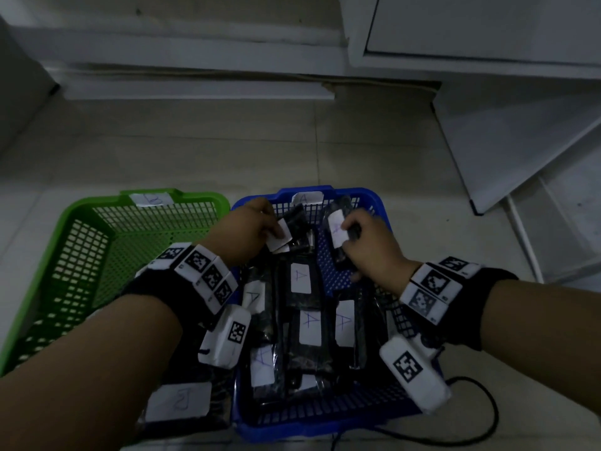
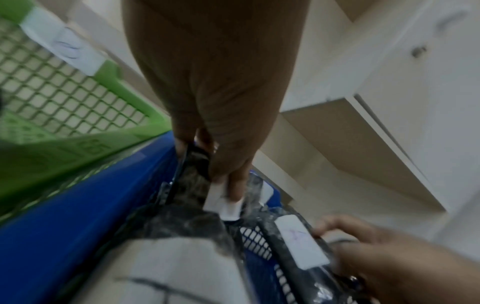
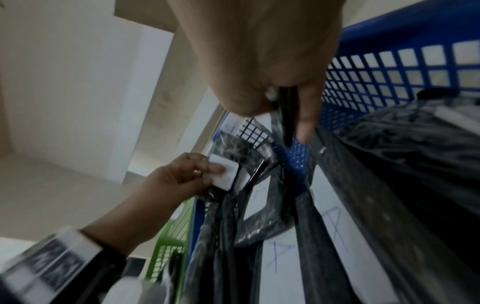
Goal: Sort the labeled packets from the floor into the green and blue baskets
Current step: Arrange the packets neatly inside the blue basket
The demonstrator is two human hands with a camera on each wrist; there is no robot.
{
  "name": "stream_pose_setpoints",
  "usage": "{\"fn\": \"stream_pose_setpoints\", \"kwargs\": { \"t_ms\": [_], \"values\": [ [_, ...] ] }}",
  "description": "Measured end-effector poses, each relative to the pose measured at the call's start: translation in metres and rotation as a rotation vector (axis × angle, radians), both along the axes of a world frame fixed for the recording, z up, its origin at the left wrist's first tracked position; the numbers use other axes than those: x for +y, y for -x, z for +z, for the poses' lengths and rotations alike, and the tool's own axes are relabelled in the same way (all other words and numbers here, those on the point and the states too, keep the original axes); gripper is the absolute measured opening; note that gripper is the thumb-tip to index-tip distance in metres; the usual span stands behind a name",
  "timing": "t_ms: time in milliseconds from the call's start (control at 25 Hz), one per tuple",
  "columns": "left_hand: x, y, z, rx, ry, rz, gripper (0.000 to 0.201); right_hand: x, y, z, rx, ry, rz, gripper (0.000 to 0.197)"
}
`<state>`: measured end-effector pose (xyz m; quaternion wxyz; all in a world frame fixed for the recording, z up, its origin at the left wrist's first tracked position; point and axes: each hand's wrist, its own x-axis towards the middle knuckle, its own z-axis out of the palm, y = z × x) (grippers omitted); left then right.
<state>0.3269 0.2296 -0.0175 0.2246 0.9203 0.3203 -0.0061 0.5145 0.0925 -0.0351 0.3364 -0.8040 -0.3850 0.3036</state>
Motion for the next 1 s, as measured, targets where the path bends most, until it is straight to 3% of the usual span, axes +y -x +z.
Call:
{"fn": "stream_pose_setpoints", "kwargs": {
  "t_ms": [120,240,320,520,720,760,840,1000],
  "values": [
    [0.002,0.006,0.009,-0.3,0.066,0.131,0.025,-0.001,0.003,0.008,0.063,-0.128,-0.119,0.028],
    [0.002,0.008,0.016,-0.421,0.171,0.296,0.02,0.01,0.007,0.005,0.212,-0.089,-0.122,0.026],
    [0.002,0.008,0.017,-0.421,0.205,0.345,0.019,0.017,0.01,0.002,0.278,-0.089,-0.134,0.024],
    [0.004,0.011,0.011,-0.426,0.284,0.367,0.024,0.016,0.012,0.002,0.214,-0.081,-0.191,0.022],
    [0.002,0.01,0.008,-0.405,0.277,0.35,0.025,0.031,0.021,0.018,0.416,0.027,0.139,0.047],
    [0.003,0.009,0.007,-0.389,0.283,0.337,0.026,0.034,0.019,0.02,0.392,0.042,0.12,0.045],
    [0.005,0.006,0.007,-0.307,0.24,0.266,0.029,0.029,0.014,0.023,0.246,0.139,0.11,0.011],
    [0.007,0.002,0.001,-0.149,0.045,0.053,0.028,0.011,0.039,0.017,0.353,0.315,0.237,0.018]
  ]
}}
